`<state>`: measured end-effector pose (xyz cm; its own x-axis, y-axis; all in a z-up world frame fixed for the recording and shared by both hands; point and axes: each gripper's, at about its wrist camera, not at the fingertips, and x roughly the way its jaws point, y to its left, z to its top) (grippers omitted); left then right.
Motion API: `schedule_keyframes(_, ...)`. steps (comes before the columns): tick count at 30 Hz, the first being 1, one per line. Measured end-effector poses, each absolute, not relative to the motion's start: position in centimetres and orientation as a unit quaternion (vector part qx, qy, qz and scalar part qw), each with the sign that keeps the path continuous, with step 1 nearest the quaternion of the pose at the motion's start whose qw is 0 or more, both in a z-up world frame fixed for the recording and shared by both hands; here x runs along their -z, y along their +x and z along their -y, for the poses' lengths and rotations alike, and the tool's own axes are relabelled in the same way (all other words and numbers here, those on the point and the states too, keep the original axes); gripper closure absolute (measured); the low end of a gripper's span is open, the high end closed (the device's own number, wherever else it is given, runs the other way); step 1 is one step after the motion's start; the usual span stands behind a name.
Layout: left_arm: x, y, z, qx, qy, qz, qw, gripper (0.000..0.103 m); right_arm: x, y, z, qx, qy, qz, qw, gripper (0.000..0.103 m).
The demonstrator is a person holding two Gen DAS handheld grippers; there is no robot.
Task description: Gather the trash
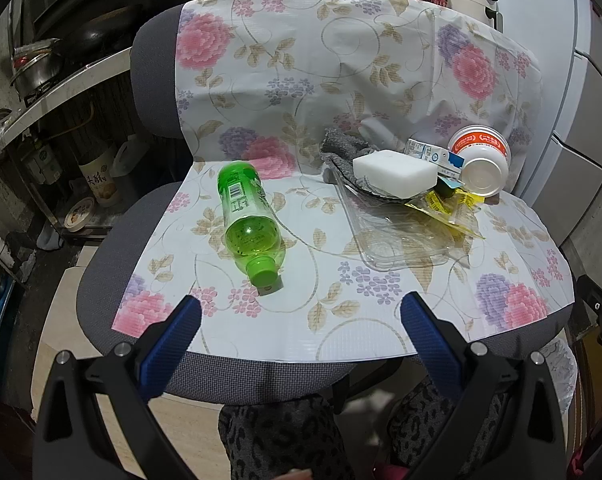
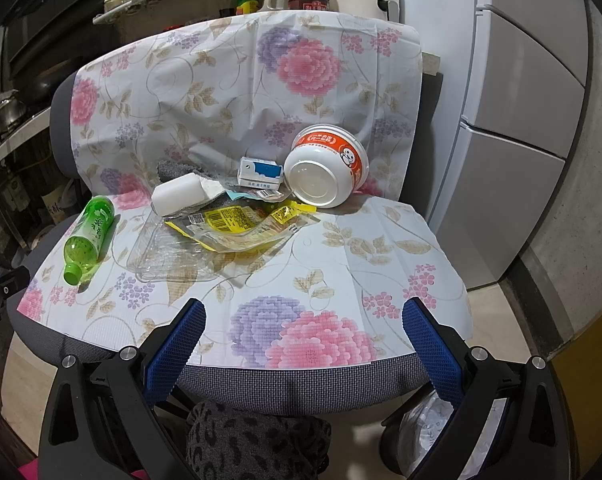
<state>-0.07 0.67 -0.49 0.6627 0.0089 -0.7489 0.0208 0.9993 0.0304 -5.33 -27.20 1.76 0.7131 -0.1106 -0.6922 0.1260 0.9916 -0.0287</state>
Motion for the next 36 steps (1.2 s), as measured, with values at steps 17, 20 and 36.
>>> schedule_keyframes(17, 0.33, 0.02, -0.32, 0.003, 0.018, -0.411, 0.911, 0.006, -1.76, -5.3, 27.39, 0.063, 0.011, -0.374, 0.925, 0.006)
schedule_keyframes(20, 0.05, -0.05, -0.24, 0.002, 0.018, -0.411, 0.911, 0.006, -1.52, -5.32, 27.29, 0.063, 0.012, -0.376, 0.925, 0.006)
schedule_keyframes(36, 0.02, -0.19, -0.17, 0.001, 0.019, -0.412, 0.911, 0.006, -1.57, -5.2, 27.37, 0.062, 0.012, -0.377, 0.924, 0.006)
